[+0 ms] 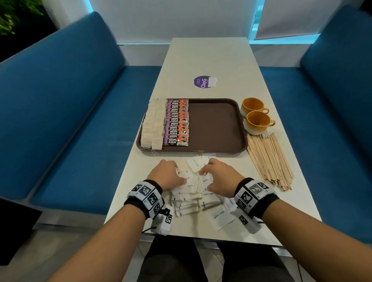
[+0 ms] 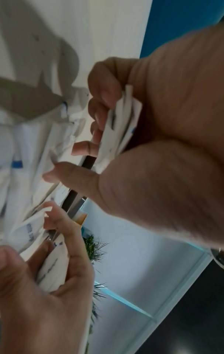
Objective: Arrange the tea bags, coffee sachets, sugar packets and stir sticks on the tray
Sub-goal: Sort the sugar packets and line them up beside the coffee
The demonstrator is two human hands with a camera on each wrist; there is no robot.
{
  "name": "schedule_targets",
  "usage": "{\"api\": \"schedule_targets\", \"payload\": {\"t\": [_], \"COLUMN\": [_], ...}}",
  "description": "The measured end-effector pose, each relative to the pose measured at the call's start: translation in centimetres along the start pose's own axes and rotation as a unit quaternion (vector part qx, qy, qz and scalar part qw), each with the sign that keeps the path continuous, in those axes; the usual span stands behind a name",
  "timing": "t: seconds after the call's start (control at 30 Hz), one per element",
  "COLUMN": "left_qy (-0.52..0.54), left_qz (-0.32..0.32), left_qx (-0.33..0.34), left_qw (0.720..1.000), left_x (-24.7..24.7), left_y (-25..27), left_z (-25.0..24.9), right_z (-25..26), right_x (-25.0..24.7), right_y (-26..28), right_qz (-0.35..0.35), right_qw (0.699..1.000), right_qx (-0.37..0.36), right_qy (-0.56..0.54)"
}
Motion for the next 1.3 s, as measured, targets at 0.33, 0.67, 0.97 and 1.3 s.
{"api": "schedule_targets", "payload": {"t": [0.33, 0.67, 0.97, 1.3], "left_qy": [0.008, 0.334, 0.723, 0.45], "left_qz": [0.011, -0.056, 0.028, -0.019], "left_qx": [0.035, 0.002, -0.121, -0.055], "left_qw": [0.999, 0.941, 0.68, 0.891], "left_x": [0.2, -2.7, -1.9, -2.0], "left_y": [0.1, 1.3, 3.4, 2.7], "left_z": [-1.2, 0.7, 3.0, 3.3], "right_z": [-1.3, -4.2, -3.9, -2.1], "right_x": [-1.3, -4.1, -1.4, -0.7], "right_y": [0.4, 3.0, 2.5, 1.7], "right_qz": [-0.059, -0.171, -0.089, -0.076], "right_qw": [0.995, 0.901, 0.776, 0.632], "right_qx": [0.044, 0.138, 0.206, 0.241], "right_qy": [-0.068, -0.374, -0.59, -0.733]}}
Point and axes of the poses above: each hand's wrist, its own y-axis away from the middle knuckle, its own x-axis out of the palm, z = x × y, the point moved 7 cm from there along -y, towards the middle knuckle, and after that the axes turned 6 degrees about -z, right-handed, at the moved point
